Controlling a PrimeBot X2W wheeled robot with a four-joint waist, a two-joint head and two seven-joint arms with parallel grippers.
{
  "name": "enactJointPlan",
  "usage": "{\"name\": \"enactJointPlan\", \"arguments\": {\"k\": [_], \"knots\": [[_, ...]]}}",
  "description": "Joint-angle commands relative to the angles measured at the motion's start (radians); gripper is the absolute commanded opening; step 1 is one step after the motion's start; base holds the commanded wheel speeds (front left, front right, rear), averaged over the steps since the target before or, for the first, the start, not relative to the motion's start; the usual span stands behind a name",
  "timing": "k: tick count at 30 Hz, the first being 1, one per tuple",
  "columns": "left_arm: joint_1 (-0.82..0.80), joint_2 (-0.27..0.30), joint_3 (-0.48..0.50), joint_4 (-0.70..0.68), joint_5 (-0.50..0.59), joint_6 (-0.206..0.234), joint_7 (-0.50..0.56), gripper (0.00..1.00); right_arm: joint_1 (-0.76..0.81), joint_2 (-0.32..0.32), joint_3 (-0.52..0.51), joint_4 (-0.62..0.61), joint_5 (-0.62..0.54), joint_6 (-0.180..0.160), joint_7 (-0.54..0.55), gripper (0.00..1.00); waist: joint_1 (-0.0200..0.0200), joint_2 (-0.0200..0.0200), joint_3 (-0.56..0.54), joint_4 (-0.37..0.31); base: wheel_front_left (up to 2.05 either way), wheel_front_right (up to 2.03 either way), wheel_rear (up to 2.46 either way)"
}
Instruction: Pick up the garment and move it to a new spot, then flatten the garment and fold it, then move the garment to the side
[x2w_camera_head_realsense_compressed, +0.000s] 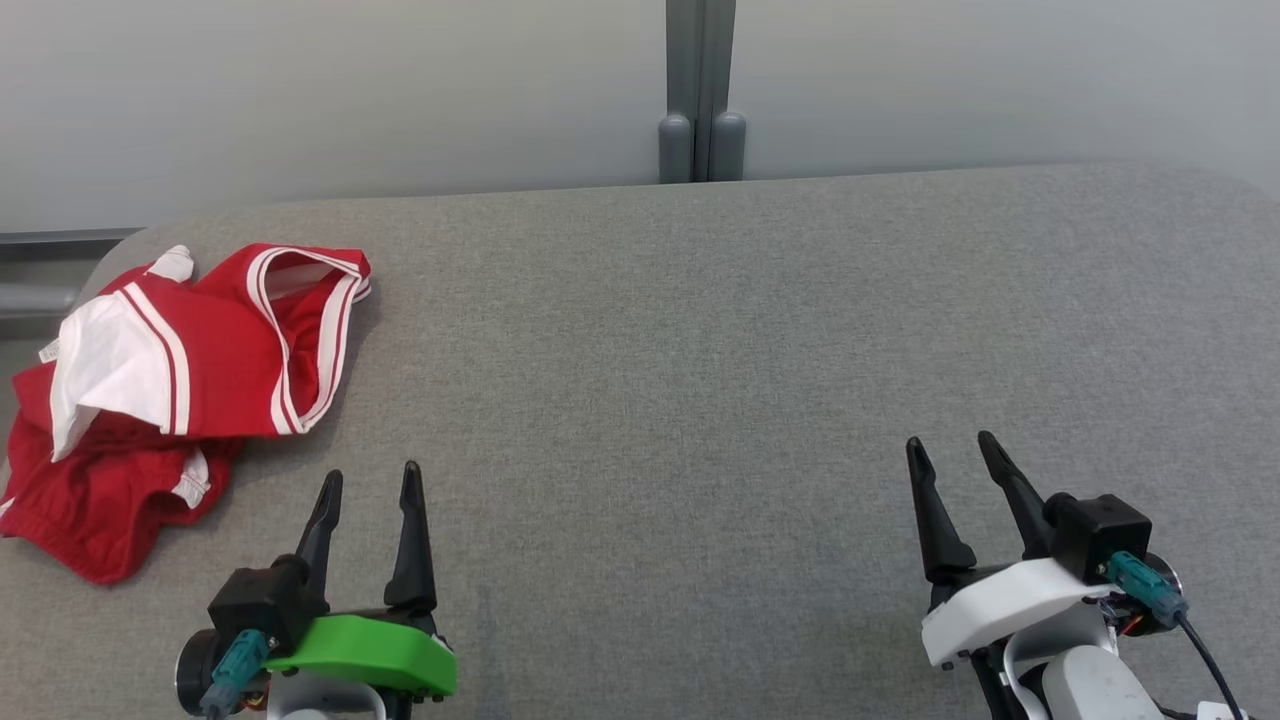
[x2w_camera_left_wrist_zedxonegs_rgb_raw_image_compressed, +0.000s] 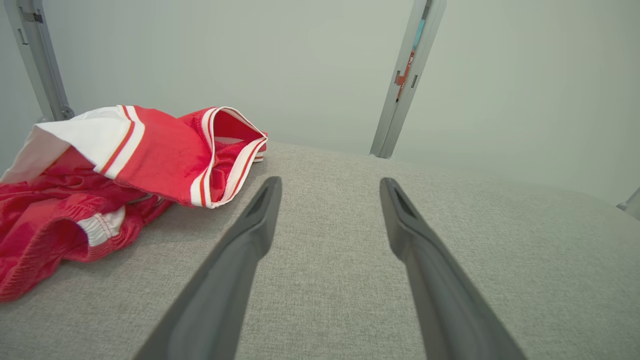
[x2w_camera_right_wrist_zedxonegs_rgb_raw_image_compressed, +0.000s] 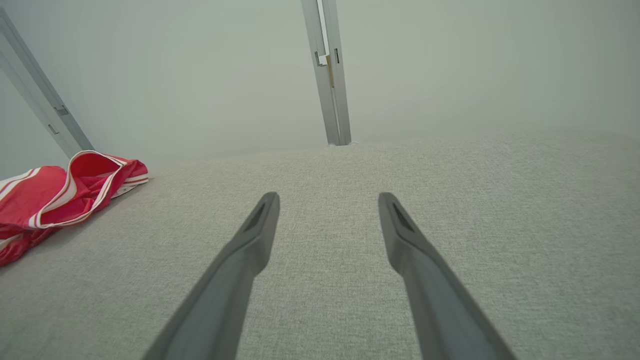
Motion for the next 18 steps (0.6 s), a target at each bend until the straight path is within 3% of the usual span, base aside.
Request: {"name": "enactJointPlan", "arguments": {"k": [1,18], "knots": [[0.01,0.004,-0.001,-0.003,0.014,0.004,-0.007,1.0,-0.011,-0.005,0.004,0.0,-0.02,0.0,-0.008,1.0,0.0,0.0,-0.001,0.0,0.0,0.0,0.0],[0.01,0.004,-0.008,0.001,0.032,0.01,-0.012,1.0,-0.011,-0.004,0.006,0.003,-0.028,0.0,-0.014,1.0,0.0,0.0,-0.004,0.006,0.0,0.0,0.0]]}}
